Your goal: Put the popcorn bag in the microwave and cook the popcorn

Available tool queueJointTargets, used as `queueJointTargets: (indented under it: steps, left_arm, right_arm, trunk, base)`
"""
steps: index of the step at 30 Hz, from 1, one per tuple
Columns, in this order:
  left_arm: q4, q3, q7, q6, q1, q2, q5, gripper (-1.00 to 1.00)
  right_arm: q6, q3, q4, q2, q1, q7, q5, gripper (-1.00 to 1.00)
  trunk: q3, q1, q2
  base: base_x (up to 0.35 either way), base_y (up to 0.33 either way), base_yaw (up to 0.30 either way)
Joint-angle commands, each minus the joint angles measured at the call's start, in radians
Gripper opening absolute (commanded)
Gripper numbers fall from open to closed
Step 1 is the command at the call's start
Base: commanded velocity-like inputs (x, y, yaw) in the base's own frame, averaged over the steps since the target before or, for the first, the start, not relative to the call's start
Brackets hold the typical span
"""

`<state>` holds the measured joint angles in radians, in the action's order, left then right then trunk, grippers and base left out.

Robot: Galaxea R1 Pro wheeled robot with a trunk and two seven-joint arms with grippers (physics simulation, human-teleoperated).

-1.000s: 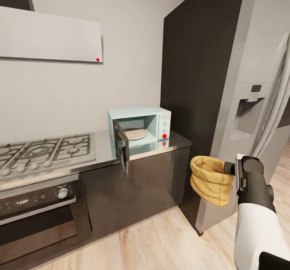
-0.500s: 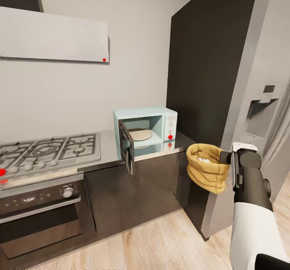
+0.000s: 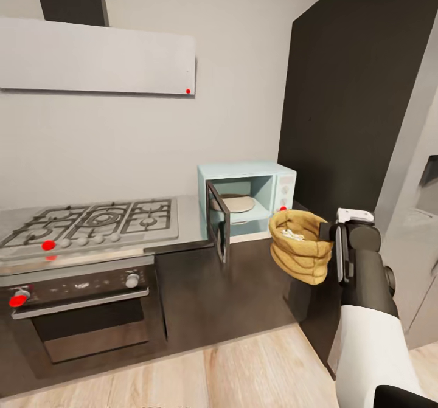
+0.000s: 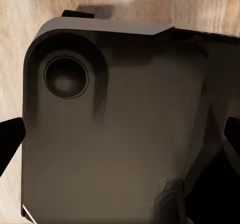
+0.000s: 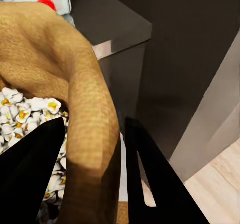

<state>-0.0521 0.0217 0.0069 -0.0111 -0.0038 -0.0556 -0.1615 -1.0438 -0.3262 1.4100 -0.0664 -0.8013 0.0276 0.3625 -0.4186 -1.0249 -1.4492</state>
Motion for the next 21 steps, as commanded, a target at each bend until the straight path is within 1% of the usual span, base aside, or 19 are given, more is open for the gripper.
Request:
queueJointTargets:
  steps: [1, 5, 13, 15, 18, 21]
  left_arm:
    - [0.0, 0.003, 0.001, -0.001, 0.0, 0.0, -0.009, 1.0]
    - [0.0, 0.003, 0.001, -0.001, -0.001, 0.0, -0.009, 1.0]
    - [0.0, 0.002, 0.001, -0.001, -0.001, 0.0, -0.009, 1.0]
    - [0.0, 0.002, 0.001, -0.001, -0.001, 0.0, -0.009, 1.0]
    - [0.0, 0.001, 0.001, -0.001, 0.0, 0.0, -0.009, 1.0]
    - [0.0, 0.0, 0.001, -0.001, 0.0, 0.0, -0.01, 1.0]
  right_arm:
    - [-0.003, -0.001, 0.001, -0.005, -0.001, 0.003, 0.003, -1.0]
    - [-0.003, -0.001, 0.001, -0.02, -0.001, 0.001, 0.003, -1.0]
    - [-0.003, -0.002, 0.003, -0.023, -0.001, -0.004, 0.006, -1.0]
    - [-0.003, -0.004, 0.009, -0.022, -0.001, -0.004, 0.006, -1.0]
    - [-0.003, -0.002, 0.025, -0.013, -0.001, -0.005, 0.013, -1.0]
    - [-0.003, -0.001, 0.035, -0.009, -0.001, -0.005, 0.018, -1.0]
  trunk:
    - [-0.001, 0.0, -0.001]
    - [-0.001, 0.0, -0.001]
    - [-0.001, 0.0, -0.001]
    - [-0.001, 0.0, -0.001]
    - [-0.001, 0.0, -0.001]
    - [-0.001, 0.0, -0.001]
  base:
    - [0.0, 0.0, 0.268]
    - [0.0, 0.0, 0.268]
    - [0.0, 0.0, 0.256]
    - [0.0, 0.0, 0.054]
    - [0.0, 0.0, 0.01]
    - [0.0, 0.0, 0.001]
